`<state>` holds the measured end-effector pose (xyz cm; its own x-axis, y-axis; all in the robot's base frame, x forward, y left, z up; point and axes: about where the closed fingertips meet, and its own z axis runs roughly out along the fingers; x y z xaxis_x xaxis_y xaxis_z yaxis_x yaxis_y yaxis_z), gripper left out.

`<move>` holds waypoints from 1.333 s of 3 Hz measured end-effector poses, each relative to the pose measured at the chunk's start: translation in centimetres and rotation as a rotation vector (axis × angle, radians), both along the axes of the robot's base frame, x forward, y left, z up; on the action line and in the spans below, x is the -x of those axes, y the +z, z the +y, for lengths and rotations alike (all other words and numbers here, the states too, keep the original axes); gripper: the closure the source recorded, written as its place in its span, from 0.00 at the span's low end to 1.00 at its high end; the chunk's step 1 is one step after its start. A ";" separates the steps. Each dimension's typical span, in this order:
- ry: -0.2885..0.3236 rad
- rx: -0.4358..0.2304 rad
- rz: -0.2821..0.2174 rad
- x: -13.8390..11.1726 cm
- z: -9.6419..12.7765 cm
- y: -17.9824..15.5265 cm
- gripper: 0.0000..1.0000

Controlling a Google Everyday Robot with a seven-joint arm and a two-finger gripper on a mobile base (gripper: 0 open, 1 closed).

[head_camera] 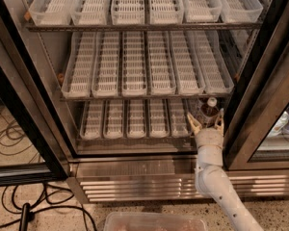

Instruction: Pick blue plastic bottle from bottom shelf of fridge

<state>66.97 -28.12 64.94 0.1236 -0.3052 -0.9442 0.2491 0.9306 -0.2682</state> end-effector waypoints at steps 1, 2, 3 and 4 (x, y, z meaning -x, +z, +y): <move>-0.011 0.002 0.003 -0.2 -0.3 -0.1 0.21; -0.011 0.002 0.003 -0.2 -0.3 -0.1 0.40; -0.011 0.002 0.002 -0.2 -0.3 -0.1 0.63; -0.011 0.002 0.002 -0.2 -0.3 -0.1 0.87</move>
Offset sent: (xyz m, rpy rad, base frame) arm 0.0016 -0.0029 -0.0010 -0.0020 0.0025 -0.0112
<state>67.13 -28.39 64.85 0.1179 -0.3084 -0.9439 0.2588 0.9272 -0.2706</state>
